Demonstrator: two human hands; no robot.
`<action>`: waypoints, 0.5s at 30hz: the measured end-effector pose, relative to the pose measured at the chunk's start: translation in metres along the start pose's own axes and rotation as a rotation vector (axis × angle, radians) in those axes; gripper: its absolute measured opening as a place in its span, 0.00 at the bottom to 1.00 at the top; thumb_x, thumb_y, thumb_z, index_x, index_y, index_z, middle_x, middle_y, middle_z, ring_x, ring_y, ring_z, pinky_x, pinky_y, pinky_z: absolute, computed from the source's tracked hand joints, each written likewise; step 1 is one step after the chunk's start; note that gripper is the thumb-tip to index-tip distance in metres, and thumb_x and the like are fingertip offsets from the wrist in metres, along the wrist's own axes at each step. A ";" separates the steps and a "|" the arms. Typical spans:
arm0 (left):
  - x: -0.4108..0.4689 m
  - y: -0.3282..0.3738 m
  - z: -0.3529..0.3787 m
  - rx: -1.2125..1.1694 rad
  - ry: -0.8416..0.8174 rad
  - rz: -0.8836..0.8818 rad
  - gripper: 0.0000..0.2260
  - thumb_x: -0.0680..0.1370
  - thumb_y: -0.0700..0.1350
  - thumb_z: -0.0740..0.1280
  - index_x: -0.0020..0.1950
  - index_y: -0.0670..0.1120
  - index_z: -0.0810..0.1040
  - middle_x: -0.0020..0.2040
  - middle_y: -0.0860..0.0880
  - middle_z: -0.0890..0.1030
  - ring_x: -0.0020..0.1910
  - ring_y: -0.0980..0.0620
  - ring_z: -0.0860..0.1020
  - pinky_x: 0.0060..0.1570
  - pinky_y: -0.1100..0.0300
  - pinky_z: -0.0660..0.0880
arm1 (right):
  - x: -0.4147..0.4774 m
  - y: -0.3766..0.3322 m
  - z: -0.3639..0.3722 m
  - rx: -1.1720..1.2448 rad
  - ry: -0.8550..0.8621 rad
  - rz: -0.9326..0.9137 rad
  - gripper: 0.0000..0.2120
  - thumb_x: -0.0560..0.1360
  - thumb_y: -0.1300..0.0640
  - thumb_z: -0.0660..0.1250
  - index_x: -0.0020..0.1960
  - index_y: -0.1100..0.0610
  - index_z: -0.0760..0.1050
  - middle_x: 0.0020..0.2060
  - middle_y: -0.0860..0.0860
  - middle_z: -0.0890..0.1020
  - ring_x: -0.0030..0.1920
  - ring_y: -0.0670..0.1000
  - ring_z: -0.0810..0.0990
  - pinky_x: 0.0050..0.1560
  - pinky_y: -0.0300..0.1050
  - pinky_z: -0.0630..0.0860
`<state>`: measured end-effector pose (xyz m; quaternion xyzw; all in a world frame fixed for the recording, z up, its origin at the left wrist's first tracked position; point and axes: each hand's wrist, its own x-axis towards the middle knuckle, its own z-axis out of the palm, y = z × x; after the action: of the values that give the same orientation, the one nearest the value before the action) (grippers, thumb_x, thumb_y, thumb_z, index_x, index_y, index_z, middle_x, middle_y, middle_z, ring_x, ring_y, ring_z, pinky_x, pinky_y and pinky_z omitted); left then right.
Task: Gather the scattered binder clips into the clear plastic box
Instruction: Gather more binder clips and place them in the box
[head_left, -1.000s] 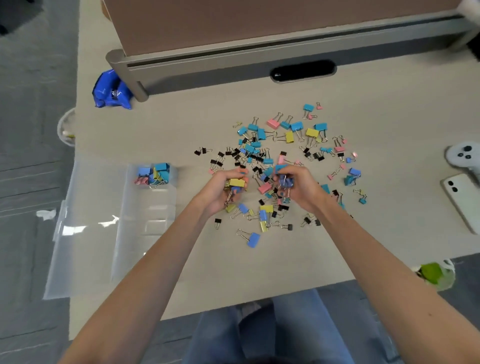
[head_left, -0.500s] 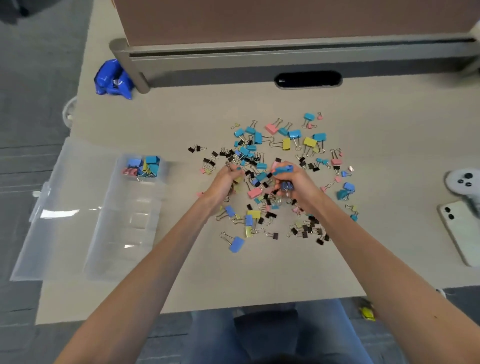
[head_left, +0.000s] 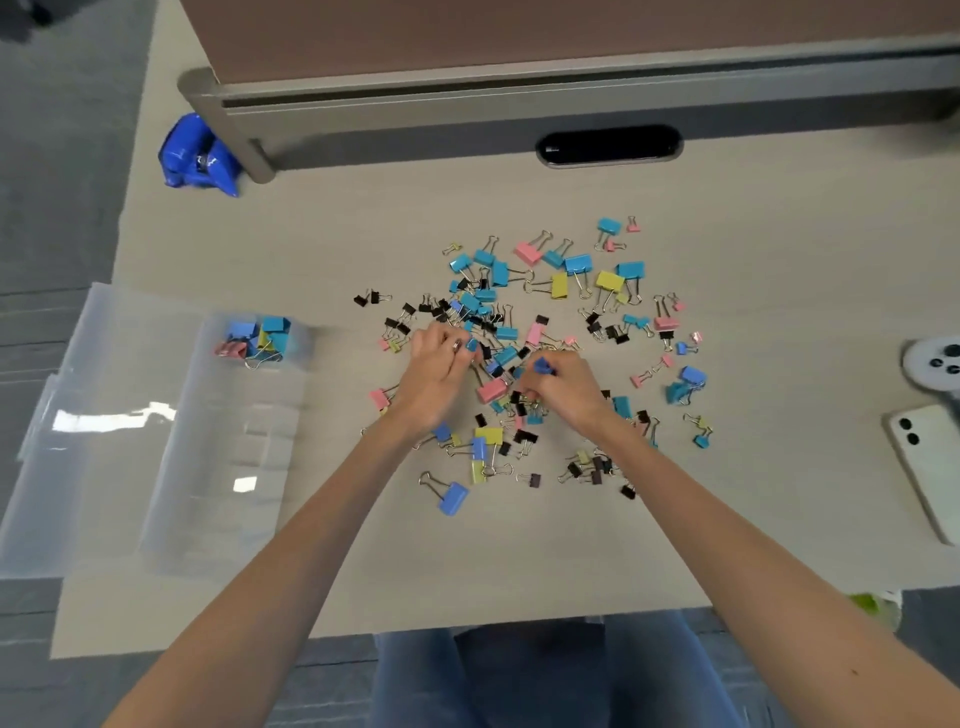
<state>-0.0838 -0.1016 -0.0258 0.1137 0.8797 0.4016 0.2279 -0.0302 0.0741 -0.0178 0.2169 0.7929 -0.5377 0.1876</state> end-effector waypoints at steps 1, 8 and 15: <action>0.002 -0.002 -0.001 0.032 0.008 0.021 0.12 0.83 0.48 0.51 0.54 0.47 0.74 0.57 0.51 0.68 0.60 0.54 0.62 0.55 0.58 0.65 | 0.000 -0.001 0.004 -0.064 0.018 -0.013 0.08 0.74 0.58 0.65 0.36 0.55 0.76 0.31 0.52 0.78 0.32 0.51 0.74 0.38 0.49 0.73; 0.007 0.003 -0.010 -0.084 0.098 0.050 0.15 0.82 0.51 0.50 0.51 0.52 0.76 0.56 0.50 0.71 0.60 0.54 0.62 0.52 0.71 0.59 | -0.006 -0.016 0.015 -0.613 0.173 -0.181 0.15 0.75 0.52 0.64 0.32 0.52 0.65 0.27 0.46 0.71 0.33 0.52 0.72 0.32 0.40 0.65; -0.010 -0.005 -0.023 -0.255 0.201 -0.111 0.18 0.82 0.50 0.57 0.35 0.48 0.76 0.34 0.49 0.76 0.39 0.56 0.76 0.57 0.51 0.71 | -0.004 -0.021 0.018 -0.754 0.141 -0.172 0.14 0.78 0.45 0.58 0.40 0.53 0.71 0.33 0.50 0.78 0.35 0.52 0.76 0.34 0.41 0.69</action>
<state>-0.0863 -0.1245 -0.0132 -0.0059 0.8448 0.5062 0.1732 -0.0374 0.0496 -0.0057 0.1019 0.9610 -0.2061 0.1535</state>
